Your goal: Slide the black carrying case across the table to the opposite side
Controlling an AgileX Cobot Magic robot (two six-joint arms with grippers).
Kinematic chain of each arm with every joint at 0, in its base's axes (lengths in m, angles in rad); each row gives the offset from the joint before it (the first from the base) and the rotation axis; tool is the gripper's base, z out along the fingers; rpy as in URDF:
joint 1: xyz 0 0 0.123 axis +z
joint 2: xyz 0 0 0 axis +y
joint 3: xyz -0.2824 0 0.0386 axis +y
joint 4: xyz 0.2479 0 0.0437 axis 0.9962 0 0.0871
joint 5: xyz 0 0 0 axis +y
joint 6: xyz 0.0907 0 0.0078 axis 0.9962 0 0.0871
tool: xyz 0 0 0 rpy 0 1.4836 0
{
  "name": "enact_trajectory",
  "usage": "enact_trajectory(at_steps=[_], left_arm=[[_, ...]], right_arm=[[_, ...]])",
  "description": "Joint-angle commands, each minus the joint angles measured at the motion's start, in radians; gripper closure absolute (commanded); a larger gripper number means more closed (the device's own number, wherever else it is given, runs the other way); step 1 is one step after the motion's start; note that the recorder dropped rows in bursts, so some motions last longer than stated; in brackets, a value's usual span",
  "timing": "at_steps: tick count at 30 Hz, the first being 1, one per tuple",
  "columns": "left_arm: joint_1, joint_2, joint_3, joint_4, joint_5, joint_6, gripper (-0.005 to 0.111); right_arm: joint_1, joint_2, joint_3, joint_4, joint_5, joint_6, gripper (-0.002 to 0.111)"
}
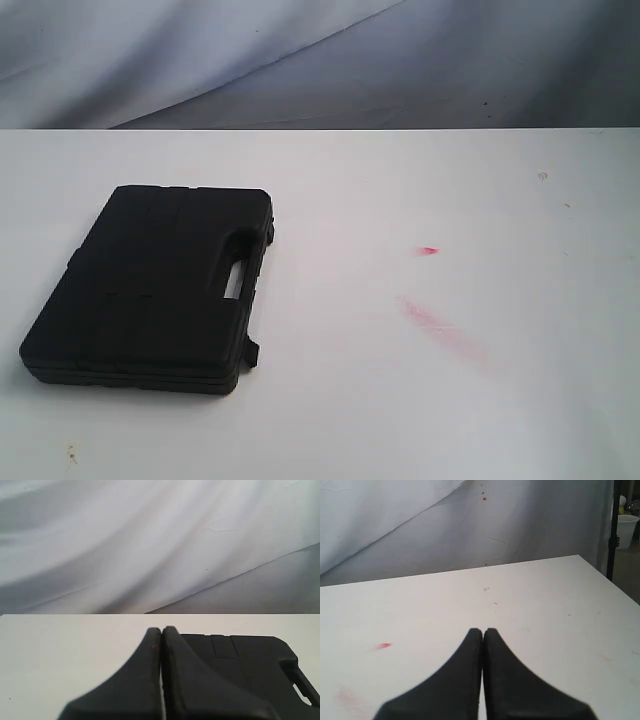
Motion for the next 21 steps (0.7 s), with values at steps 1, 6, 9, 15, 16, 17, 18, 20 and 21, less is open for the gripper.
enact_trajectory(at_steps=[1,6,9,15,16,17,18,20,21], left_arm=[[0.002,-0.004,0.005,-0.009,-0.001,-0.010,0.107],[0.002,-0.004,0.005,-0.009,-0.001,-0.010,0.107],[0.002,-0.004,0.005,-0.009,-0.001,-0.010,0.107],[0.002,-0.004,0.005,-0.165,-0.001,-0.010,0.107],[0.002,-0.004,0.005,-0.203,-0.001,-0.010,0.107],[0.002,-0.004,0.005,-0.237,0.004,-0.010,0.107],[0.002,-0.004,0.005,-0.252,0.010,-0.010,0.107],[0.002,-0.004,0.005,-0.256,0.013,-0.010,0.107],[0.002,-0.004,0.005,-0.256,0.013,-0.010,0.107]], right_arm=[[-0.005,0.002,0.003,-0.011,-0.002,-0.001,0.108],[-0.005,0.002,0.003,-0.011,-0.002,-0.001,0.108],[-0.005,0.002,0.003,-0.011,-0.002,-0.001,0.108],[-0.005,0.002,0.003,-0.011,-0.002,-0.001,0.108],[-0.005,0.002,0.003,-0.011,-0.002,-0.001,0.108],[-0.005,0.002,0.003,-0.011,-0.002,-0.001,0.108],[-0.005,0.002,0.003,-0.011,-0.002,-0.001,0.108],[-0.005,0.002,0.003,-0.011,-0.002,-0.001,0.108],[-0.005,0.002,0.003,-0.011,-0.002,-0.001,0.108]])
